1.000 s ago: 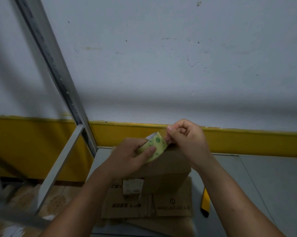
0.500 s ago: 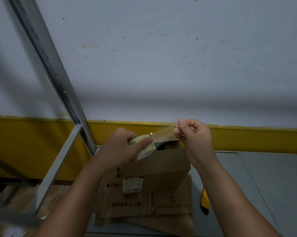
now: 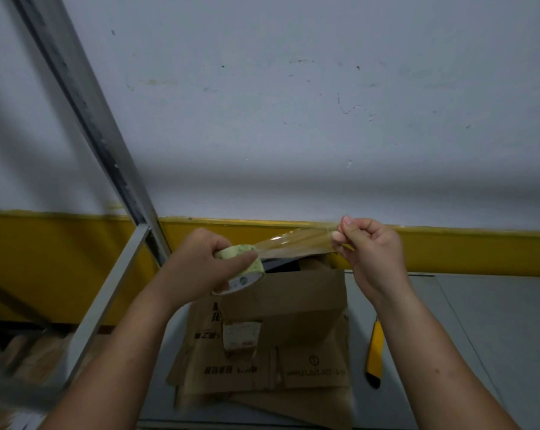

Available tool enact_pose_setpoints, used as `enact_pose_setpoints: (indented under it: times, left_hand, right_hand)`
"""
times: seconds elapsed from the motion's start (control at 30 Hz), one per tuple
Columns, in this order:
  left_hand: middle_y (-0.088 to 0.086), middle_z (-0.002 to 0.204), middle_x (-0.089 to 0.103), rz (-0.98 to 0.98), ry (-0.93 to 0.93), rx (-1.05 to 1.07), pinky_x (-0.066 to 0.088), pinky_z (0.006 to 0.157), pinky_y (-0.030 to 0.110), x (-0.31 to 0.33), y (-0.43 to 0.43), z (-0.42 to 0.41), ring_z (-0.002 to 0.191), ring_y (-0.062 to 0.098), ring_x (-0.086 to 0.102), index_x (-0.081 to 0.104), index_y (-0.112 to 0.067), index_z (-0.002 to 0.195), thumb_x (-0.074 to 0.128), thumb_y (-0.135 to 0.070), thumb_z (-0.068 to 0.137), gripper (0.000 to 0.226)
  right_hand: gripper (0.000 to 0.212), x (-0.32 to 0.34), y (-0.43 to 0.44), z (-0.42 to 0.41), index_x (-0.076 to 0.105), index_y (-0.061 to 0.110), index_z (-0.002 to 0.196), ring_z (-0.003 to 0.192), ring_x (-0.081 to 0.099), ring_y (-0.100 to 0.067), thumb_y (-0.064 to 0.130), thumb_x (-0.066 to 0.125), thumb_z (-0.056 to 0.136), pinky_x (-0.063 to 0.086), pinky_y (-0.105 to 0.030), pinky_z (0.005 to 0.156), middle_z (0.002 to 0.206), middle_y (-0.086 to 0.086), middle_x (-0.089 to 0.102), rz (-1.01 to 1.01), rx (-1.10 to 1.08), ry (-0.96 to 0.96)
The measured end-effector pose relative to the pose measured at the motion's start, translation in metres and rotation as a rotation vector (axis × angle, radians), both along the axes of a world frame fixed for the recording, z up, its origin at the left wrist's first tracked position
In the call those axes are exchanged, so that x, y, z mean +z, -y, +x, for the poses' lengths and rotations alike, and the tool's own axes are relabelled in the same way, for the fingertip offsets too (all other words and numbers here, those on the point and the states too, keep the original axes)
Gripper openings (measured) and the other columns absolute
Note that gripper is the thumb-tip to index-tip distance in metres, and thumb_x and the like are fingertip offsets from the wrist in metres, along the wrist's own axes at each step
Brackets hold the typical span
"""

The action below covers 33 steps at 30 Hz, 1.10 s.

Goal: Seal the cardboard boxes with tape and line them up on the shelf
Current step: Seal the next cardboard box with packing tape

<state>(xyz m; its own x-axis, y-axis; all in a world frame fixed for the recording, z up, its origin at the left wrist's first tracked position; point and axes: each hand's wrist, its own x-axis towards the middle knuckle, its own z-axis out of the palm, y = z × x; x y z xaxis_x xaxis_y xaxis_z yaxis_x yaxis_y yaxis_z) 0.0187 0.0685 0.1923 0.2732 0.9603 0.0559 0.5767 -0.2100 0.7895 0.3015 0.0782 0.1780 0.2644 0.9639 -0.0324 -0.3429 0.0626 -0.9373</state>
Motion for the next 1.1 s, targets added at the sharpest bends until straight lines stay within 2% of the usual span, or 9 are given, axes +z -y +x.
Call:
enact_pose_setpoints:
  times: [0.13, 0.27, 0.4, 0.53, 0.6, 0.83, 0.97, 1.03, 1.1]
  left_hand:
    - [0.001, 0.051, 0.067, 0.020, -0.294, 0.170, 0.063, 0.054, 0.046, 0.003, -0.001, 0.004, 0.047, 0.017, 0.067, 0.067, -0.010, 0.064, 0.067, -0.072, 0.087, 0.066]
    - [0.003, 0.043, 0.058, 0.034, -0.447, 0.234, 0.048, 0.046, 0.031, 0.006, -0.005, 0.005, 0.038, 0.014, 0.054, 0.052, -0.016, 0.056, 0.061, -0.090, 0.075, 0.076]
    - [0.013, 0.049, 0.058, -0.006, -0.134, 0.073, 0.042, 0.045, 0.030, 0.003, -0.006, -0.009, 0.041, 0.018, 0.058, 0.058, 0.001, 0.062, 0.063, -0.084, 0.080, 0.088]
    - [0.008, 0.051, 0.040, -0.055, 0.267, -0.018, 0.031, 0.046, 0.021, -0.001, -0.003, -0.029, 0.044, 0.017, 0.037, 0.046, -0.005, 0.056, 0.072, -0.088, 0.068, 0.087]
    - [0.014, 0.051, 0.043, -0.120, 0.331, -0.090, 0.033, 0.045, 0.026, -0.007, -0.003, -0.038, 0.044, 0.018, 0.042, 0.049, 0.000, 0.058, 0.077, -0.084, 0.067, 0.088]
    - [0.013, 0.050, 0.057, -0.162, 0.025, -0.160, 0.043, 0.045, 0.025, 0.012, 0.000, -0.056, 0.043, 0.028, 0.058, 0.062, -0.003, 0.064, 0.071, -0.058, 0.093, 0.063]
    - [0.012, 0.057, 0.058, -0.083, -0.470, -0.062, 0.041, 0.047, 0.035, 0.013, -0.008, -0.047, 0.051, 0.029, 0.057, 0.064, -0.009, 0.070, 0.061, -0.075, 0.086, 0.068]
    - [-0.003, 0.073, 0.063, 0.022, -0.725, -0.031, 0.051, 0.058, 0.039, 0.010, -0.016, -0.037, 0.064, 0.016, 0.060, 0.062, -0.025, 0.084, 0.057, -0.076, 0.087, 0.052]
    - [-0.015, 0.101, 0.063, 0.004, -0.782, -0.078, 0.059, 0.077, 0.038, 0.010, -0.025, -0.025, 0.087, 0.010, 0.063, 0.057, -0.034, 0.107, 0.060, -0.068, 0.092, 0.037]
  right_hand:
    - [0.009, -0.004, 0.002, -0.005, 0.062, 0.000, 0.098, 0.071, 0.065, -0.017, 0.008, 0.065, 0.098, 0.057, -0.037, 0.081, 0.071, -0.004, 0.068, 0.033, -0.036, 0.035]
    - [0.007, -0.007, 0.004, -0.002, 0.063, 0.006, 0.092, 0.071, 0.065, -0.015, 0.009, 0.066, 0.097, 0.057, -0.037, 0.083, 0.071, -0.003, 0.069, 0.062, -0.092, 0.037]
    - [0.008, -0.016, -0.001, 0.006, 0.063, 0.007, 0.094, 0.071, 0.065, -0.010, 0.012, 0.066, 0.099, 0.058, -0.035, 0.084, 0.075, 0.000, 0.067, 0.000, -0.097, -0.029]
    - [0.012, -0.025, -0.005, 0.025, 0.064, 0.011, 0.088, 0.066, 0.059, -0.008, 0.012, 0.064, 0.100, 0.055, -0.036, 0.085, 0.072, 0.001, 0.060, -0.081, -0.088, -0.119]
    - [0.013, -0.026, -0.007, 0.033, 0.063, 0.011, 0.088, 0.065, 0.057, -0.008, 0.011, 0.063, 0.100, 0.054, -0.034, 0.082, 0.072, 0.000, 0.059, -0.076, -0.107, -0.127]
    - [0.021, -0.015, -0.017, 0.064, 0.061, 0.012, 0.080, 0.062, 0.055, -0.010, 0.009, 0.064, 0.101, 0.051, -0.030, 0.072, 0.071, 0.000, 0.059, 0.019, -0.150, -0.085]
    - [0.016, -0.030, -0.016, 0.066, 0.063, 0.010, 0.083, 0.063, 0.060, -0.011, 0.011, 0.067, 0.099, 0.053, -0.029, 0.067, 0.072, -0.001, 0.063, -0.005, -0.169, 0.004]
    - [0.015, -0.037, -0.017, 0.068, 0.064, 0.009, 0.083, 0.062, 0.059, -0.012, 0.010, 0.068, 0.098, 0.052, -0.031, 0.065, 0.072, -0.002, 0.063, -0.030, -0.189, 0.000]
    - [0.015, -0.040, -0.018, 0.073, 0.066, 0.009, 0.083, 0.061, 0.058, -0.012, 0.010, 0.069, 0.097, 0.051, -0.032, 0.066, 0.073, -0.003, 0.063, -0.057, -0.208, -0.001]
